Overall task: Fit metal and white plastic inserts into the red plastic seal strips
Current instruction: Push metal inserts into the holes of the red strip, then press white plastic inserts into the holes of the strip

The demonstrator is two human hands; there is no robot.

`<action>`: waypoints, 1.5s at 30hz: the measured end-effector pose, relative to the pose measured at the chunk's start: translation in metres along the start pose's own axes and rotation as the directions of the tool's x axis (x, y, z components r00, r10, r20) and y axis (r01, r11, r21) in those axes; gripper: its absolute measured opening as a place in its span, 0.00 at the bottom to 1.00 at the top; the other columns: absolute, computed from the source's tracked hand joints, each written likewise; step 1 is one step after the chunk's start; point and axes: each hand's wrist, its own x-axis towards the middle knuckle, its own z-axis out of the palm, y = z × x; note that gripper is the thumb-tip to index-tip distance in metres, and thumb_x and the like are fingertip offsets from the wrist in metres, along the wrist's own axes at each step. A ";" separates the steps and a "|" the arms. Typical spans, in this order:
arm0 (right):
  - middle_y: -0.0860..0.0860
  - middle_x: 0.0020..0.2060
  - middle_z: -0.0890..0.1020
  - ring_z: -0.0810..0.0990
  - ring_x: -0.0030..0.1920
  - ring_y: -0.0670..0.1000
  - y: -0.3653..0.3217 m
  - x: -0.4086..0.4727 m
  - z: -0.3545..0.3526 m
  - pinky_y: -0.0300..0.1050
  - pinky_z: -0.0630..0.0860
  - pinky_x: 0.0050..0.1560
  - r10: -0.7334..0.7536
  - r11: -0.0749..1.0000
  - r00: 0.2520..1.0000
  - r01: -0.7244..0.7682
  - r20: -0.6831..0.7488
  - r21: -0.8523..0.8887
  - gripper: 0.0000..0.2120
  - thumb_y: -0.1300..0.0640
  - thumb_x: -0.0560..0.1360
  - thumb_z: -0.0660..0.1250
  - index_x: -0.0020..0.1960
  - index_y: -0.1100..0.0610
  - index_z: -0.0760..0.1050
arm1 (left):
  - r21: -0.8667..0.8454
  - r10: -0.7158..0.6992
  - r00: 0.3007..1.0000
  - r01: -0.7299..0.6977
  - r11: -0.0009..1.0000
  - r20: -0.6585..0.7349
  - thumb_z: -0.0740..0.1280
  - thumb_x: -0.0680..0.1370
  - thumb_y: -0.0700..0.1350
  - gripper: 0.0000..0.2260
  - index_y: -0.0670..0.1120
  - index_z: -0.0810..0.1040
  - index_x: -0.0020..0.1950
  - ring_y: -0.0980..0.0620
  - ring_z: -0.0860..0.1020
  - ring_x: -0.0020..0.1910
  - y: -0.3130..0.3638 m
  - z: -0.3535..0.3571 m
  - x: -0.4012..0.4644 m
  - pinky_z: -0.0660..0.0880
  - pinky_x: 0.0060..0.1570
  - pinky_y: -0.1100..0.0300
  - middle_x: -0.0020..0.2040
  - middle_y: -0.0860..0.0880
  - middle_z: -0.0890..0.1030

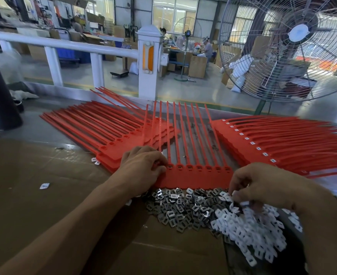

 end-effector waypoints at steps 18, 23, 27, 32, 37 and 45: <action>0.36 0.47 0.84 0.80 0.50 0.32 -0.045 0.040 0.062 0.31 0.71 0.49 -0.372 0.921 0.903 0.389 -0.216 0.038 0.06 0.51 0.80 0.71 0.53 0.42 0.85 | 0.058 0.032 0.999 -0.031 0.998 -0.022 0.64 0.81 0.58 0.13 0.62 0.76 0.66 0.56 0.60 0.71 0.005 -0.001 -0.001 0.52 0.68 0.54 0.70 0.59 0.71; 0.38 0.42 0.87 0.83 0.40 0.35 -0.039 0.042 0.060 0.31 0.75 0.44 -0.279 0.875 0.923 0.358 -0.264 0.327 0.07 0.52 0.80 0.72 0.51 0.41 0.87 | 0.026 0.049 0.997 -0.048 0.999 -0.067 0.66 0.81 0.56 0.11 0.61 0.78 0.63 0.56 0.62 0.70 0.006 -0.003 -0.002 0.54 0.67 0.54 0.68 0.59 0.72; 0.49 0.31 0.84 0.76 0.24 0.41 -0.042 0.044 0.067 0.31 0.70 0.26 -0.184 0.775 0.931 0.334 -0.314 0.536 0.04 0.56 0.76 0.76 0.45 0.47 0.87 | -0.157 0.114 0.980 -0.140 0.978 -0.165 0.70 0.79 0.53 0.07 0.60 0.80 0.56 0.61 0.72 0.60 0.011 -0.007 -0.003 0.70 0.64 0.55 0.58 0.63 0.75; 0.50 0.30 0.83 0.76 0.25 0.46 -0.046 0.045 0.072 0.35 0.71 0.25 -0.152 0.676 0.947 0.309 -0.284 0.669 0.05 0.51 0.76 0.76 0.45 0.52 0.86 | -0.220 0.269 0.937 -0.317 0.922 -0.225 0.74 0.76 0.49 0.08 0.57 0.79 0.53 0.59 0.78 0.51 0.024 -0.006 -0.007 0.76 0.49 0.63 0.50 0.61 0.78; 0.51 0.28 0.80 0.73 0.22 0.47 -0.048 0.048 0.074 0.36 0.68 0.22 -0.139 0.604 0.962 0.271 -0.236 0.749 0.06 0.52 0.76 0.76 0.44 0.55 0.86 | -0.167 0.336 0.909 -0.381 0.909 -0.246 0.71 0.77 0.53 0.05 0.56 0.79 0.51 0.59 0.78 0.50 0.026 -0.009 -0.008 0.76 0.49 0.62 0.48 0.61 0.78; 0.53 0.32 0.82 0.74 0.29 0.50 -0.049 0.048 0.077 0.38 0.72 0.28 -0.218 0.609 0.939 0.343 -0.264 0.715 0.06 0.53 0.80 0.71 0.47 0.51 0.86 | -0.159 0.326 0.895 -0.385 0.909 -0.303 0.71 0.79 0.49 0.03 0.52 0.82 0.50 0.58 0.79 0.47 0.025 -0.011 -0.008 0.76 0.47 0.62 0.46 0.59 0.80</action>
